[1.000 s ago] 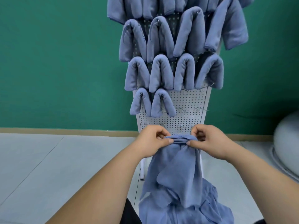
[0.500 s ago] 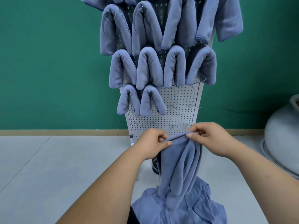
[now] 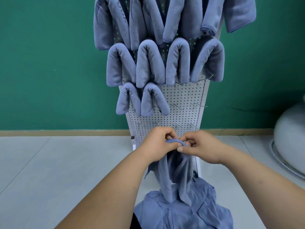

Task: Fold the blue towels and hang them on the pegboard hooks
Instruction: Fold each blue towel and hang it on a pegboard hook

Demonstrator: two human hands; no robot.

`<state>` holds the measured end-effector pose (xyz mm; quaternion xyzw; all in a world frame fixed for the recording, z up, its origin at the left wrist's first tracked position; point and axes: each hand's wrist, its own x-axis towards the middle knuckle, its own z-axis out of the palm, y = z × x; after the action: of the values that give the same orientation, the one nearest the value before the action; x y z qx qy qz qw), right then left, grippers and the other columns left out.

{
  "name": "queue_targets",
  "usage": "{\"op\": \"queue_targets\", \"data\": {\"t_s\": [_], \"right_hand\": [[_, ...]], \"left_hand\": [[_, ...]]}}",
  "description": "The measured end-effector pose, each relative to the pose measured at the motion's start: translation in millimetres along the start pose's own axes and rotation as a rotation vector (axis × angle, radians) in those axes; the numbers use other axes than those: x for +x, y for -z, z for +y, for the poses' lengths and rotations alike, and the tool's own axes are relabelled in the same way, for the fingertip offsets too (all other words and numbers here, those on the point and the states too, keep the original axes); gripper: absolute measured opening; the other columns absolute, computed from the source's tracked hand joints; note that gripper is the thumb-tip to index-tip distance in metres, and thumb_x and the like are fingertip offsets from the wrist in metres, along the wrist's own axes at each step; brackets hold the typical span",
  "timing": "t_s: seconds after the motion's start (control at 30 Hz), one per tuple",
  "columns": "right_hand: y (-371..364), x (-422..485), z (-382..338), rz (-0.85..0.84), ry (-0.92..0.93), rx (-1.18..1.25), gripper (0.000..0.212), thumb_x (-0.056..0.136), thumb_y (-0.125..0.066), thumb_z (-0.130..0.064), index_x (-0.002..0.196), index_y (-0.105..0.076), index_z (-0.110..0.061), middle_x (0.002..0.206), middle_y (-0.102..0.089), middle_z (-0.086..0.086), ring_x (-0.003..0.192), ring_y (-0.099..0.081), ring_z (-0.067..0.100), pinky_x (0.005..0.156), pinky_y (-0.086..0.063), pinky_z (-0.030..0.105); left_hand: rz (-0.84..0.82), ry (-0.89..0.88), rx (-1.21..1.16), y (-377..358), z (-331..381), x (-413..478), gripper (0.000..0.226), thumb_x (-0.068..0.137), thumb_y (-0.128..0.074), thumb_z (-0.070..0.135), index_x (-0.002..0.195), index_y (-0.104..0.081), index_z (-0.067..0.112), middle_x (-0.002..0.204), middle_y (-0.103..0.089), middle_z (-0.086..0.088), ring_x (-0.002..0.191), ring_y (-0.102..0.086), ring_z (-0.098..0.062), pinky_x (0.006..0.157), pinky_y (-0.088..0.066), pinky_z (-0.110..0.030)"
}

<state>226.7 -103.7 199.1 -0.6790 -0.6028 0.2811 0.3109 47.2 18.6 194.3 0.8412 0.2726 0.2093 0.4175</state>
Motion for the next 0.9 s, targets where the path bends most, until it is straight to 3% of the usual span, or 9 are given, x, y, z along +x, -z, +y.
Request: {"op": "queue_targets", "data": {"t_s": [0.13, 0.27, 0.43, 0.67, 0.8, 0.9], "right_hand": [[11, -1, -3, 0.090, -0.023, 0.069, 0.013, 0.092, -0.080, -0.035, 0.086, -0.075, -0.024, 0.064, -0.057, -0.007, 0.062, -0.049, 0.012, 0.064, -0.041, 0.033], [26, -4, 0, 0.283, -0.071, -0.015, 0.014, 0.090, -0.082, -0.034, 0.082, -0.074, -0.026, 0.062, -0.058, -0.012, 0.060, -0.050, 0.009, 0.063, -0.042, 0.030], [47, -13, 11, 0.462, -0.155, -0.044, 0.011, 0.087, -0.083, -0.038, 0.081, -0.076, -0.032, 0.058, -0.057, -0.010, 0.062, -0.050, 0.011, 0.064, -0.041, 0.031], [55, -19, 19, 0.575, -0.259, -0.103, 0.015, 0.088, -0.082, -0.037, 0.078, -0.076, -0.027, 0.064, -0.061, -0.006, 0.066, -0.057, 0.016, 0.060, -0.040, 0.029], [56, -19, 26, 0.624, -0.302, -0.095, 0.017, 0.089, -0.082, -0.038, 0.078, -0.075, -0.026, 0.066, -0.062, -0.003, 0.067, -0.056, 0.018, 0.060, -0.039, 0.030], [51, -17, 24, 0.582, -0.294, -0.091, 0.019, 0.090, -0.081, -0.037, 0.078, -0.074, -0.024, 0.056, -0.057, -0.009, 0.062, -0.052, 0.015, 0.059, -0.036, 0.030]], "left_hand": [[-0.016, 0.032, 0.041, 11, -8, -1, 0.021, 0.081, -0.091, 0.030, 0.084, -0.071, 0.023, 0.075, -0.065, 0.006, 0.060, -0.050, -0.003, 0.062, -0.045, -0.020], [0.005, 0.076, 0.074, 32, -19, -4, 0.022, 0.082, -0.090, 0.035, 0.086, -0.071, 0.024, 0.076, -0.064, 0.006, 0.062, -0.050, -0.004, 0.061, -0.046, -0.018], [0.070, 0.128, 0.076, 60, -36, -13, 0.014, 0.088, -0.085, 0.027, 0.083, -0.072, 0.024, 0.073, -0.066, 0.007, 0.058, -0.052, -0.002, 0.061, -0.045, -0.015], [0.094, 0.182, 0.276, 85, -56, -20, 0.012, 0.096, -0.071, 0.022, 0.087, -0.078, 0.024, 0.082, -0.075, 0.008, 0.075, -0.066, -0.014, 0.066, -0.053, -0.030], [0.127, 0.228, 0.228, 92, -65, -23, 0.026, 0.102, -0.065, 0.022, 0.079, -0.070, 0.012, 0.068, -0.059, -0.001, 0.064, -0.046, -0.020, 0.064, -0.044, -0.034], [0.136, 0.245, 0.064, 89, -68, -21, 0.029, 0.100, -0.063, 0.029, 0.081, -0.067, 0.007, 0.072, -0.063, -0.013, 0.067, -0.054, -0.021, 0.077, -0.062, -0.046]]}}
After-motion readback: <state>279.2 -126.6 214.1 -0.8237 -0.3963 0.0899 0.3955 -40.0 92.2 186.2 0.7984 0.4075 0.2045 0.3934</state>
